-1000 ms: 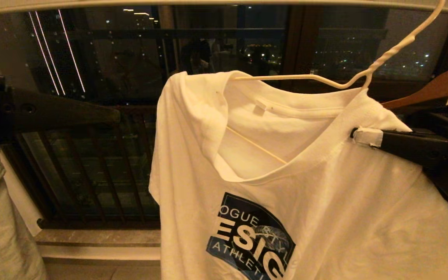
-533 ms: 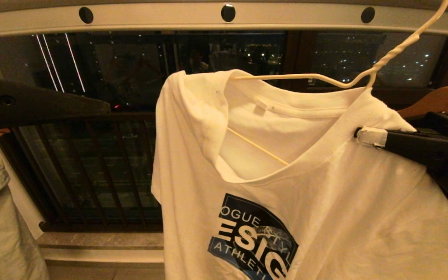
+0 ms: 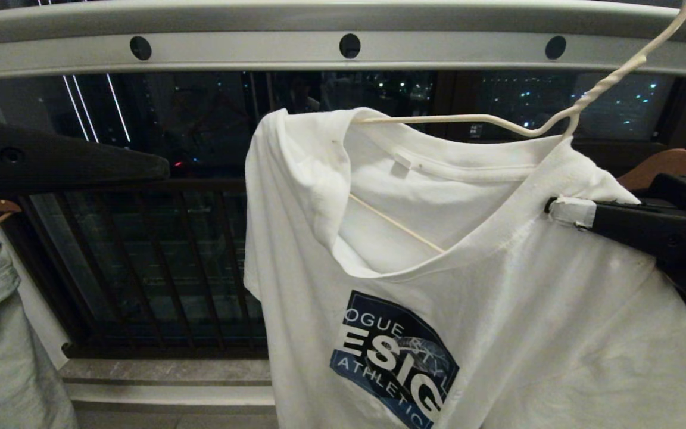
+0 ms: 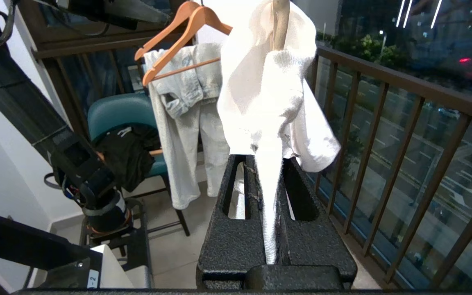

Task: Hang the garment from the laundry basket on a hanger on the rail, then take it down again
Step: Hang the clothes rack on the clothesline

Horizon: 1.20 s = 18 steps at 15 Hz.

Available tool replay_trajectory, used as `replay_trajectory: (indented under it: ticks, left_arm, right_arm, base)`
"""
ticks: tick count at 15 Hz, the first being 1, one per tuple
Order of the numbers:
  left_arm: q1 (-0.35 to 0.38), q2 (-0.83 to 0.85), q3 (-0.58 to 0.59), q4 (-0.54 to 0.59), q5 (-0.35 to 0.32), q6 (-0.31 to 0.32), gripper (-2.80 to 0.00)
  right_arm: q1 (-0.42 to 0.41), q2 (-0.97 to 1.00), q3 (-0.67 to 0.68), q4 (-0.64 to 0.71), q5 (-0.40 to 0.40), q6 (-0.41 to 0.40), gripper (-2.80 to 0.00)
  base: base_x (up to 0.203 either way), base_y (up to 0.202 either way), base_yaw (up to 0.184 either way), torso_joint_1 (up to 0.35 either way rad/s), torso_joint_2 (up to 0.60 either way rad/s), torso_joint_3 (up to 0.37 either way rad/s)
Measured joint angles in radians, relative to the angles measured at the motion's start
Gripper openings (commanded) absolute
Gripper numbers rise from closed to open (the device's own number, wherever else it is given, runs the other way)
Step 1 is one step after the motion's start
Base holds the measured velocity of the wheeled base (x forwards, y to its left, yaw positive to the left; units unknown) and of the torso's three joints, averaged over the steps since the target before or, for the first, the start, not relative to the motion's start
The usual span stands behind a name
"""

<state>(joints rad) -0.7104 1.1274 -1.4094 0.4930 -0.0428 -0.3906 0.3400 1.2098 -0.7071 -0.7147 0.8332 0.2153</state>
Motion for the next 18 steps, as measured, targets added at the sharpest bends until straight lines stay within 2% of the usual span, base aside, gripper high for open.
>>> replay_trajectory:
  ticks: [6, 11, 18]
  left_arm:
    - [0.001, 0.002, -0.001, 0.002, 0.004, 0.005, -2.8]
    - [0.001, -0.002, -0.002, -0.003, 0.008, 0.007, -2.8]
    - [0.002, -0.016, -0.001, -0.005, 0.01, 0.007, -2.8]
  right_arm:
    - [0.008, -0.002, 0.0, 0.02, 0.005, 0.0, -2.8]
    - [0.09, 0.008, -0.037, 0.115, -0.034, -0.001, -2.8]
    - [0.138, 0.107, -0.146, 0.09, -0.069, -0.017, -2.8]
  base:
    - [0.0, 0.0, 0.0, 0.0, 0.0, 0.0]
    - [0.0, 0.0, 0.0, 0.0, 0.0, 0.0]
    - [0.0, 0.0, 0.0, 0.0, 0.0, 0.0]
